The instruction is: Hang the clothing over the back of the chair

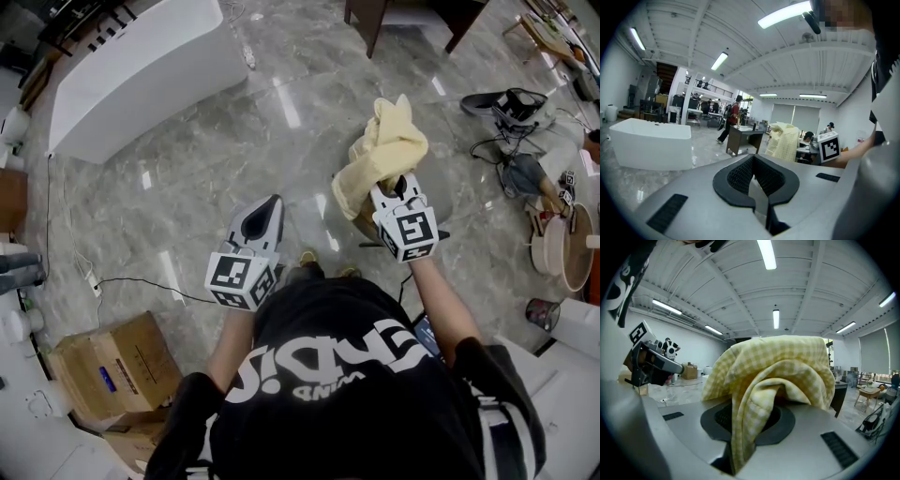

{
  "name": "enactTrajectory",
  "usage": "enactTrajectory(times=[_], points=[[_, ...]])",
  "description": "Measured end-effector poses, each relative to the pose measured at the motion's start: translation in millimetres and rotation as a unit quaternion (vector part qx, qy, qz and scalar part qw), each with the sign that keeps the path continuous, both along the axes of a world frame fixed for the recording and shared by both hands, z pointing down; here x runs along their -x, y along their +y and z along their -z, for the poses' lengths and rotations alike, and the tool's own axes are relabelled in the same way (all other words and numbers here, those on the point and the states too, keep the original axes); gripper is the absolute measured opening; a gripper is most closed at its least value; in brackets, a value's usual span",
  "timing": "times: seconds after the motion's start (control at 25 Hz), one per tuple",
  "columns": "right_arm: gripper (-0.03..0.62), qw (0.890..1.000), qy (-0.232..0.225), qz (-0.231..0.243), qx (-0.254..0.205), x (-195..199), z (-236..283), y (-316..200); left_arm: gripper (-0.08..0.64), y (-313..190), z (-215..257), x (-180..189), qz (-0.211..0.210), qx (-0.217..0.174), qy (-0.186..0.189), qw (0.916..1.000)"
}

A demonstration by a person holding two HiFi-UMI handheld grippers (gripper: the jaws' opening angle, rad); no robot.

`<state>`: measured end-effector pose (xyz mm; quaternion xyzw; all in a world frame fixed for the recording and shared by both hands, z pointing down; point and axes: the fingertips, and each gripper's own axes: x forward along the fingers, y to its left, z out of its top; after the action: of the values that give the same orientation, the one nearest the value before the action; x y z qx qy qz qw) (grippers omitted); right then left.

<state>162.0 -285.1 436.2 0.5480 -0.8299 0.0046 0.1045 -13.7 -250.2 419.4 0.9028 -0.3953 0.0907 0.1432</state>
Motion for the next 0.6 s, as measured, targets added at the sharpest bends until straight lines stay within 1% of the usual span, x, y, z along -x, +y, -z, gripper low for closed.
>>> enactTrajectory(times=[0.12, 0.36, 0.6], points=[[0.061, 1.000, 0.008, 0.023, 0.003, 19, -3, 0, 0.015, 0, 0, 2, 0.005, 0.002, 0.000, 1.0000], [0.061, 0.997, 0.009, 0.069, 0.017, 60, -13, -3, 0.015, -2, 0, 13, 0.023, 0.007, 0.001, 0.9997], [0.061, 0.992, 0.017, 0.121, 0.043, 102, -34, -2, 0.015, -3, -3, 29, 0.043, 0.012, 0.000, 0.9990]])
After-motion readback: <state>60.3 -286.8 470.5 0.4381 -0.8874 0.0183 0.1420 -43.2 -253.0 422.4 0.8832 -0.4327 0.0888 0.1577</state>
